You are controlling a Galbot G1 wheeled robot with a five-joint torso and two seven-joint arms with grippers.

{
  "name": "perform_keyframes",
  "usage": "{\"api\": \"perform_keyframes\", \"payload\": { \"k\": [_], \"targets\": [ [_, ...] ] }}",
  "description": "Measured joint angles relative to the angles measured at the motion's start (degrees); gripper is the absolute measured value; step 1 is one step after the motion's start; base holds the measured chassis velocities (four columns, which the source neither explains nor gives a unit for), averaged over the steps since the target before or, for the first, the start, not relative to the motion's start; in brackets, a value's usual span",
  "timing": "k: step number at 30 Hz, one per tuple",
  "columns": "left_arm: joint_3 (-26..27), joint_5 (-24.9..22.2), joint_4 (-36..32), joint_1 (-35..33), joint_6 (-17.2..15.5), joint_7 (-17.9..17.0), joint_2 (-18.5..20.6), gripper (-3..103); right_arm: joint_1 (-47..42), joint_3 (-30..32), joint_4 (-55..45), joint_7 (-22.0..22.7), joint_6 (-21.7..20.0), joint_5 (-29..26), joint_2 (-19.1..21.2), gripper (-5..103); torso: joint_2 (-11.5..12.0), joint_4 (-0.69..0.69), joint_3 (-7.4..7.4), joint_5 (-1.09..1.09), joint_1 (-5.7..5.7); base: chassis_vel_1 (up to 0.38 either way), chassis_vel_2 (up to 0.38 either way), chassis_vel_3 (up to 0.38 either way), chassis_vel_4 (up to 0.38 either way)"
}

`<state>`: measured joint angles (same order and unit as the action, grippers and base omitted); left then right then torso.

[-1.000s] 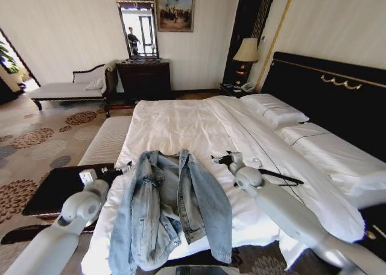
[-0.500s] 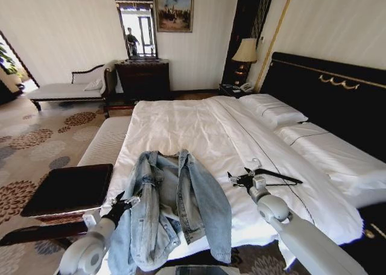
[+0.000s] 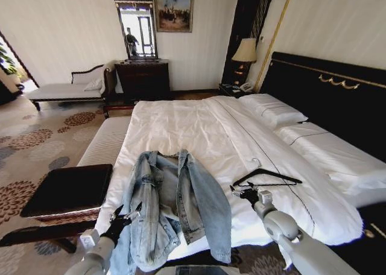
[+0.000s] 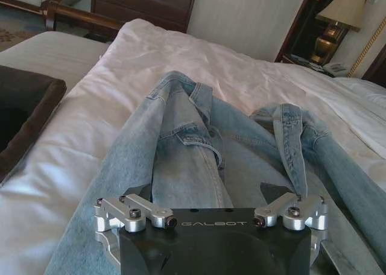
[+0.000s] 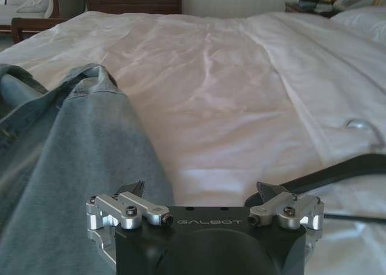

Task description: Pick up the clothes from the bed and hang them on the clothes hanger.

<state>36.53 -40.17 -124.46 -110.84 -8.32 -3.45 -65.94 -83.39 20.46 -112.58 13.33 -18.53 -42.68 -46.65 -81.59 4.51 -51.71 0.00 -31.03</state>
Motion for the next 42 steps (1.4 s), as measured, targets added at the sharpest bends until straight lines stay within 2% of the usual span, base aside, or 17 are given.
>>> {"api": "perform_keyframes", "payload": {
  "k": [3,4,8,18,21,24,28,32,36,42],
  "targets": [
    [-0.3,0.2,0.2,-0.4,0.4,0.3,0.0,100,-0.5,0.1,-1.4,-0.2,-1.0,-2.5,-0.1,100,0.0,0.0,0.0,0.0,0.01,0.0,0.0,0.0,0.0],
    [-0.4,0.2,0.4,-0.4,0.5,0.3,0.1,100,-0.4,-0.1,-1.4,-0.3,-1.0,-1.7,-0.1,100,0.0,0.01,0.0,-0.01,0.01,0.0,0.0,0.0,0.0],
    [-1.0,0.8,1.4,0.3,0.5,0.3,0.1,100,1.2,-1.5,1.9,-1.2,1.9,8.4,0.3,100,0.0,0.0,0.0,-0.01,0.0,0.0,0.0,0.0,0.0],
    [-1.0,1.8,1.5,-0.5,1.0,0.3,-1.3,100,1.7,-2.1,5.2,-1.3,2.5,10.8,-1.3,100,0.0,0.02,0.0,-0.01,0.01,0.0,0.0,0.0,0.0],
    [-0.7,2.0,1.3,-0.2,1.0,0.3,-1.4,100,5.9,-3.3,10.0,0.0,4.0,14.2,-2.8,100,0.0,0.0,0.0,0.0,0.0,0.0,0.0,0.0,0.0],
    [-0.5,2.0,0.7,0.0,1.0,0.3,-1.4,100,8.9,-3.4,12.9,0.3,4.3,14.6,-2.9,100,0.0,0.01,0.0,0.02,0.0,0.0,0.0,0.0,0.0],
    [-0.5,2.9,0.2,0.5,0.8,0.3,-1.2,100,12.8,-3.1,15.5,-0.8,4.7,15.1,-0.7,100,0.0,-0.01,-0.01,0.03,0.0,0.0,0.0,0.0,0.0],
    [-1.0,4.4,0.3,2.2,0.7,0.0,-0.5,100,17.7,-3.5,17.8,-4.5,5.2,14.9,5.7,100,0.0,0.01,0.0,-0.02,0.0,0.0,0.0,0.0,0.0],
    [-1.5,4.7,1.2,3.0,0.6,-0.2,-0.7,100,19.4,-4.3,19.9,-5.3,5.9,12.8,7.2,100,0.0,0.01,0.0,-0.02,0.0,0.0,0.0,0.0,0.0],
    [-2.0,4.4,1.7,2.9,0.7,-0.2,-1.9,100,18.2,-4.2,22.4,-5.8,7.0,11.7,5.6,100,0.0,0.01,0.0,0.01,0.0,0.0,0.0,0.0,0.0]
  ]
}}
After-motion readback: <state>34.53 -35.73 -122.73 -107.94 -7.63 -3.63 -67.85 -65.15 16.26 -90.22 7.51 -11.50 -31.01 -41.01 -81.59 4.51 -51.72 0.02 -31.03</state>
